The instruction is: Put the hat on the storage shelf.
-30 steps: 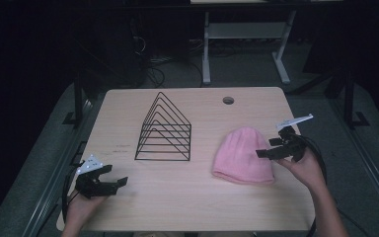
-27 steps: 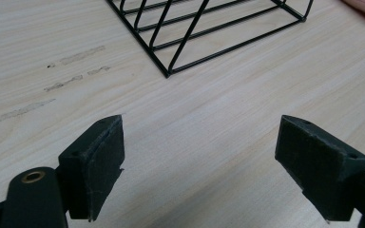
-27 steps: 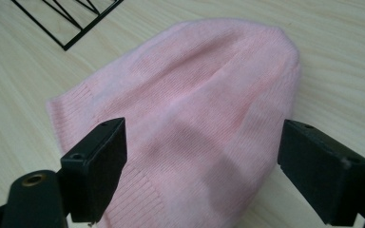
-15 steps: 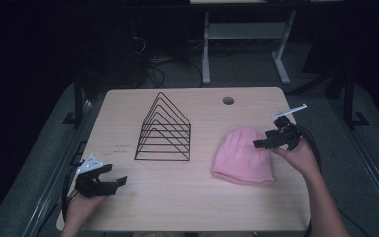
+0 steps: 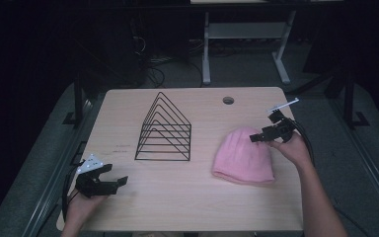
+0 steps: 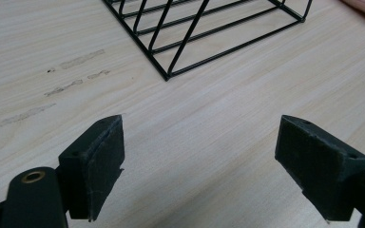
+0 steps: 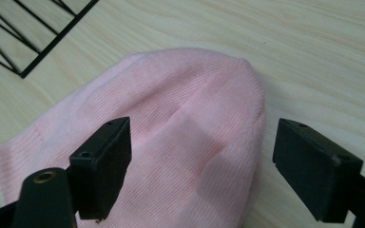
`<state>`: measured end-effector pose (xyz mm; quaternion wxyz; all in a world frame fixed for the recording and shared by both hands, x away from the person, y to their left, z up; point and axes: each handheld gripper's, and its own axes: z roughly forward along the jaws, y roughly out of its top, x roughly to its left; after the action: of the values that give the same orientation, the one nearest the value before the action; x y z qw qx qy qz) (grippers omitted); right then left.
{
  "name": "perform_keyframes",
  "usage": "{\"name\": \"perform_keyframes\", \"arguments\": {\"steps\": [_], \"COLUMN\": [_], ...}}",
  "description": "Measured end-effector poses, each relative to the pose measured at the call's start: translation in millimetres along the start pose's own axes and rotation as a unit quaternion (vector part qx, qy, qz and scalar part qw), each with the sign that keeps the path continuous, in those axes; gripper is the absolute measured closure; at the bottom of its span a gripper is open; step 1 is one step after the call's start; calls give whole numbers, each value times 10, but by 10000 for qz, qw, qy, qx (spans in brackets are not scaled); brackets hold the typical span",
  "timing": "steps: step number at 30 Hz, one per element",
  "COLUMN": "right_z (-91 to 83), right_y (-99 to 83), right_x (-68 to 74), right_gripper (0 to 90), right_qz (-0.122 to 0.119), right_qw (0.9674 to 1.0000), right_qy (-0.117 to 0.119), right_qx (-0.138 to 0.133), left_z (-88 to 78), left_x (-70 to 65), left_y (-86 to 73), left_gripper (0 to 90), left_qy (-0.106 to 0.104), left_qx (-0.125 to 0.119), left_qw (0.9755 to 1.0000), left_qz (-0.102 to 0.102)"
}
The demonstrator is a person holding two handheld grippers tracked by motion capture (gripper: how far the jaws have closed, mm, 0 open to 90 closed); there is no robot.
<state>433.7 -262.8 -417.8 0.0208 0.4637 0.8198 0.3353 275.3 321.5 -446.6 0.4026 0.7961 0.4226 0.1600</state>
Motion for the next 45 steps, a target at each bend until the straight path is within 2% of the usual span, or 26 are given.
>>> {"name": "perform_keyframes", "arguments": {"steps": [10,16,18,28,36,45], "right_z": [178,229,266,382,395,393], "right_y": [20,90,103,93,75,43], "right_x": [-107,-144,-156,-183,-224,-263], "right_gripper": [268,349,378,518,598,757], "right_qz": [207,278,299,425,521,653], "right_qw": [9996,9994,9991,9979,9974,9965], "right_qy": [-96,-25,-28,43,126,361], "right_qx": [174,212,306,495,490,387], "left_z": [14,18,13,-2,5,21], "left_x": [2,7,6,8,6,12], "left_y": [-9,-6,-7,-9,-10,-13], "left_gripper": [166,166,167,167,167,168], "left_qy": [-7,-18,-12,-10,-5,-14], "left_qx": [12,13,15,7,30,57], "left_qw": [10000,10000,10000,10000,10000,10000], "left_qz": [-13,9,10,14,0,24]}}
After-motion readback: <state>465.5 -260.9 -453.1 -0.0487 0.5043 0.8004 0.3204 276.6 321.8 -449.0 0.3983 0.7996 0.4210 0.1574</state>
